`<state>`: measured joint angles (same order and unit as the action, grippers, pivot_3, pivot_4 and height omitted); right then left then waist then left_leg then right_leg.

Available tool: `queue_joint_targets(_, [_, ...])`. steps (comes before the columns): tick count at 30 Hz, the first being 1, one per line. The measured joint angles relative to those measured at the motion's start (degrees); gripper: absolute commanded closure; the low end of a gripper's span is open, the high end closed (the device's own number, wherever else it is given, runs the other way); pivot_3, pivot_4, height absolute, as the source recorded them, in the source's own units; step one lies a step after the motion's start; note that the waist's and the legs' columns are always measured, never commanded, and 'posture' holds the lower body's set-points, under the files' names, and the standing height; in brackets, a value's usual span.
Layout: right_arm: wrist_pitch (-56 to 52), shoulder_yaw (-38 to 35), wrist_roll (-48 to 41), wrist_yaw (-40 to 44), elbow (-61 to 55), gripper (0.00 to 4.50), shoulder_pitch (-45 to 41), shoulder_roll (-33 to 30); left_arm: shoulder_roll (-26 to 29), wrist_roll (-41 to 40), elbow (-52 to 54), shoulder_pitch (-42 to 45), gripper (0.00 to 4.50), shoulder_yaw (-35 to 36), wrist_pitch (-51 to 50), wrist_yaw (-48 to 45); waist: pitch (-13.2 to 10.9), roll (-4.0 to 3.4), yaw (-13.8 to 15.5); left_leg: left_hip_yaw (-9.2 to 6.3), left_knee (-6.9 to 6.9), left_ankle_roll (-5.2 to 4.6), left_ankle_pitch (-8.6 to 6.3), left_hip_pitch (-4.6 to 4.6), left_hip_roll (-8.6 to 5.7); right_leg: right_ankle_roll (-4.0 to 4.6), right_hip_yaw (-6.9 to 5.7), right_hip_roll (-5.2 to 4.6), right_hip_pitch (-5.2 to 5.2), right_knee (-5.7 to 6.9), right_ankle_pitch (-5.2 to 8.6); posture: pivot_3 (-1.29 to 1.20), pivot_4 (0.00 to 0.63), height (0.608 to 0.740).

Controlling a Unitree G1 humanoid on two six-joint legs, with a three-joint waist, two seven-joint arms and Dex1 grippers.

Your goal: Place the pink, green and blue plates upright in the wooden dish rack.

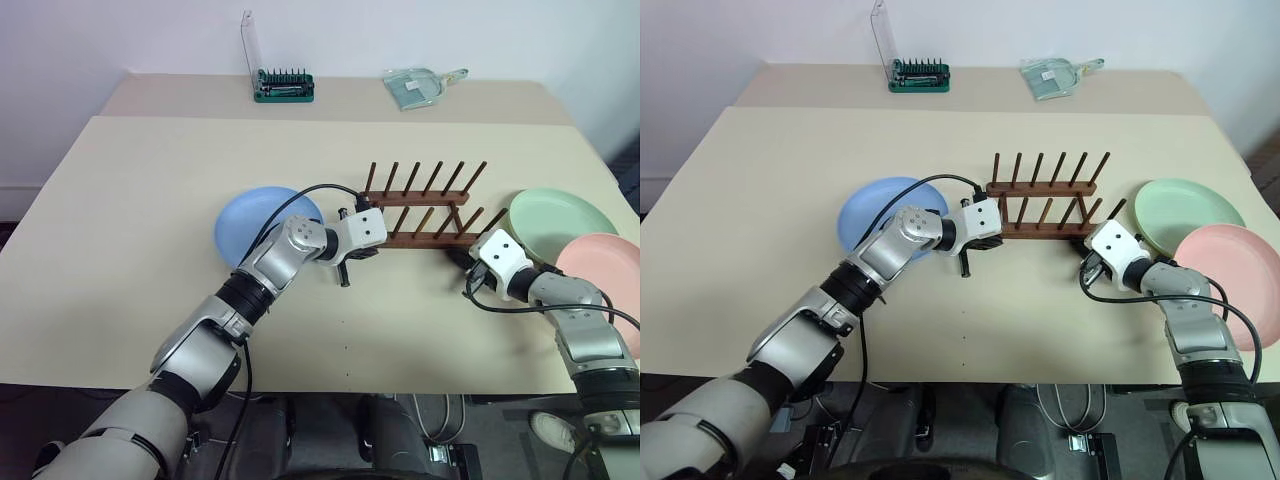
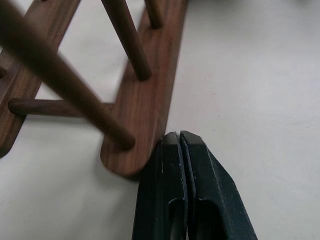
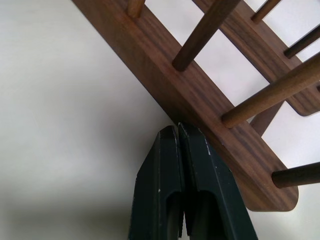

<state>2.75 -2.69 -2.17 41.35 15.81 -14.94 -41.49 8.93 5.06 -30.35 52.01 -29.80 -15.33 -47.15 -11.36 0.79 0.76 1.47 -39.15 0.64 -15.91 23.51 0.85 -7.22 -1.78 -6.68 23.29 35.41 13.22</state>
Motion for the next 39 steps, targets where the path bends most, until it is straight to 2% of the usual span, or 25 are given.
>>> queue_joint_targets(13, [-0.04,-0.70,-3.20,1.01,0.65,4.43,-0.06,2.30,0.25,1.38,-4.80,1.20,4.47,4.76,3.58,0.66,0.00,0.00,-0.14,0.00,0.00,0.00,0.00,-0.01,0.01,-0.01,0.00,0.00,0.01,0.03,0.00,0.00,0.150,0.740])
queue_joint_targets(16, [-0.83,-0.94,-3.86,1.46,0.48,4.43,-0.01,2.28,0.20,-1.60,-0.71,-0.11,4.47,6.88,1.61,-2.60,0.00,0.00,-0.13,0.00,0.00,0.00,0.00,-0.01,0.01,-0.01,0.00,0.00,0.01,0.04,0.00,0.00,0.150,0.740])
queue_joint_targets(20, [-6.13,-3.53,-9.29,4.48,-5.66,4.43,3.43,2.09,0.79,-10.25,8.82,-3.57,4.47,11.08,-6.05,-9.22,-0.01,-0.02,-0.09,-0.02,0.01,0.00,0.00,0.01,0.03,-0.01,-0.01,0.00,0.02,0.05,0.00,0.00,0.150,0.740])
queue_joint_targets(23, [-19.59,-9.36,-22.58,7.61,-16.47,3.66,6.58,1.17,2.87,-20.32,17.56,-3.98,3.68,16.75,-15.64,-14.11,-0.05,-0.09,-0.12,-0.05,0.00,0.01,0.00,0.03,0.04,-0.01,0.00,0.00,0.06,0.11,-0.01,0.00,0.150,0.740])
queue_joint_targets(26, [-28.07,-15.52,-30.40,7.99,-24.04,2.16,7.31,-2.94,5.93,-26.57,23.25,-3.88,2.12,19.96,-21.07,-17.31,-0.03,-0.12,-0.14,-0.06,0.00,0.00,0.00,-0.04,0.04,0.00,-0.01,0.00,0.00,0.13,-0.01,0.00,0.150,0.740])
queue_joint_targets(30, [-34.46,-23.18,-31.91,6.69,-28.63,0.17,10.49,-9.40,10.65,-29.49,25.58,-4.08,0.14,21.08,-21.89,-21.06,0.00,-0.07,0.18,-0.09,0.00,0.00,0.00,-0.04,0.02,0.02,-0.05,0.00,-0.08,0.05,0.01,0.00,0.150,0.740])
queue_joint_targets(34, [-35.56,-28.74,-29.06,5.50,-29.15,0.07,18.58,-11.09,11.60,-29.87,25.38,-4.63,0.06,21.06,-20.19,-23.31,0.00,-0.07,0.39,-0.06,0.00,-0.02,-0.01,0.00,0.00,0.02,-0.04,-0.02,-0.06,0.00,0.01,0.00,0.150,0.740])
queue_joint_targets(39, [-37.14,-35.24,-25.78,3.50,-31.54,0.07,27.21,-11.22,12.14,-34.63,27.79,-6.22,0.06,21.97,-18.91,-28.17,0.02,-0.11,-0.12,-0.06,0.02,-0.02,-0.01,-0.03,0.04,0.02,-0.02,0.00,-0.03,0.03,0.01,0.00,0.150,0.740])
